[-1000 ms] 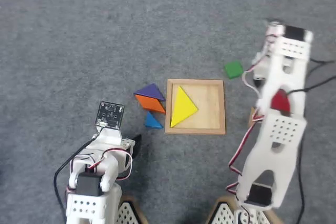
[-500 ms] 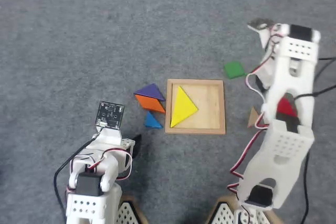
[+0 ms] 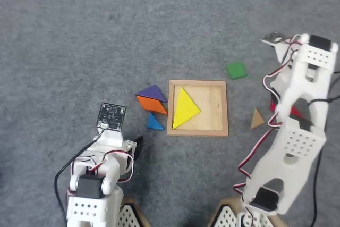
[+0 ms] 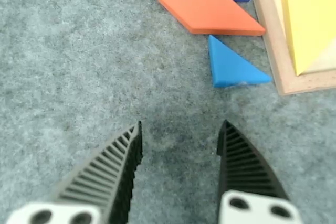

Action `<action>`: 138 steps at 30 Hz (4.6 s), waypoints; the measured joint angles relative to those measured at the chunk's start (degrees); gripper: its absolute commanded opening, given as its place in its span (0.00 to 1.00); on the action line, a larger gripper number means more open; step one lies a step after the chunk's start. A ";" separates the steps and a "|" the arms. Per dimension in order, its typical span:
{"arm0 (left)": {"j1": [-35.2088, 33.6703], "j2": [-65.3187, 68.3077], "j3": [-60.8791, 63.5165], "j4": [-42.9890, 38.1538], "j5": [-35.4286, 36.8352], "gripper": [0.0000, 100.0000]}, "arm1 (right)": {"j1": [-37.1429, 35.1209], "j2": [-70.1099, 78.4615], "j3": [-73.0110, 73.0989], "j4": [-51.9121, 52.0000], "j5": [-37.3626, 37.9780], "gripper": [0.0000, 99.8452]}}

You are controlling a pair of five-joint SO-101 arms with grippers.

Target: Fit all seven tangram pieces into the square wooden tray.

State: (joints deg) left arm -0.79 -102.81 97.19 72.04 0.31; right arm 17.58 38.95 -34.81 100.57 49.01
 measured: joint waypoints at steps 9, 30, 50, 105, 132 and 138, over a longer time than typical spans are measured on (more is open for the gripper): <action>0.00 0.00 0.00 0.00 0.00 0.23 | 1.23 5.89 0.00 -0.62 0.53 0.26; 0.00 0.00 0.00 0.00 0.00 0.23 | -0.88 6.86 0.00 -3.96 -3.87 0.26; 0.00 0.00 0.00 0.00 0.00 0.23 | -4.13 8.35 0.00 -4.66 -7.65 0.41; 0.00 0.00 0.00 0.00 0.00 0.23 | -4.84 11.87 -1.41 -7.12 -23.47 0.20; 0.00 0.00 0.00 0.00 0.00 0.23 | -11.78 7.38 -0.26 -2.02 -24.44 0.09; 0.00 0.00 0.00 0.00 0.00 0.23 | -16.26 3.69 -0.26 -0.53 -25.93 0.09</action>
State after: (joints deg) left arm -0.79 -102.81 97.19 72.04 0.31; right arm 1.32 42.64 -35.08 100.04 23.08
